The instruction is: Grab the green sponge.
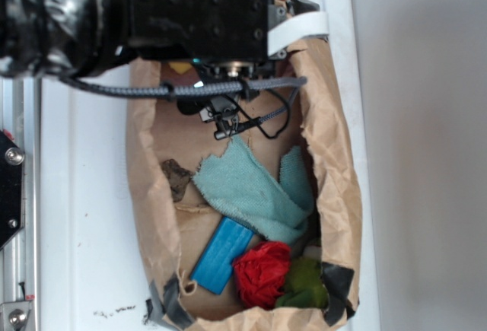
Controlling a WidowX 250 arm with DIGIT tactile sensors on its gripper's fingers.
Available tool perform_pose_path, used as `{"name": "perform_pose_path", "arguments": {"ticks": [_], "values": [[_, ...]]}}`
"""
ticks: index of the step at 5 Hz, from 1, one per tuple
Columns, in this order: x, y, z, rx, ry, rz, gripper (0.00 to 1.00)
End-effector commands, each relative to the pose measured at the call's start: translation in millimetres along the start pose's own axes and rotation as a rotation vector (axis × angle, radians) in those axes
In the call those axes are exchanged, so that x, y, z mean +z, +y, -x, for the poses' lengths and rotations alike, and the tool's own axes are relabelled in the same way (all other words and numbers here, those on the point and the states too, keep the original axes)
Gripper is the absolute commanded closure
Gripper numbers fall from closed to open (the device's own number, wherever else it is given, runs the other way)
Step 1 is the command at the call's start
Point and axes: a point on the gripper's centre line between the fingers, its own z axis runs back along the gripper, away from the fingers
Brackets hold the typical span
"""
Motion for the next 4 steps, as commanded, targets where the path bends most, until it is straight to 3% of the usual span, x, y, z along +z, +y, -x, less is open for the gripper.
{"name": "perform_pose_path", "arguments": {"ticks": [1, 4], "values": [[0, 7, -2, 0.006, -0.051, -0.033, 0.0], [-25, -4, 9, -0.047, -0.082, -0.094, 0.0]]}}
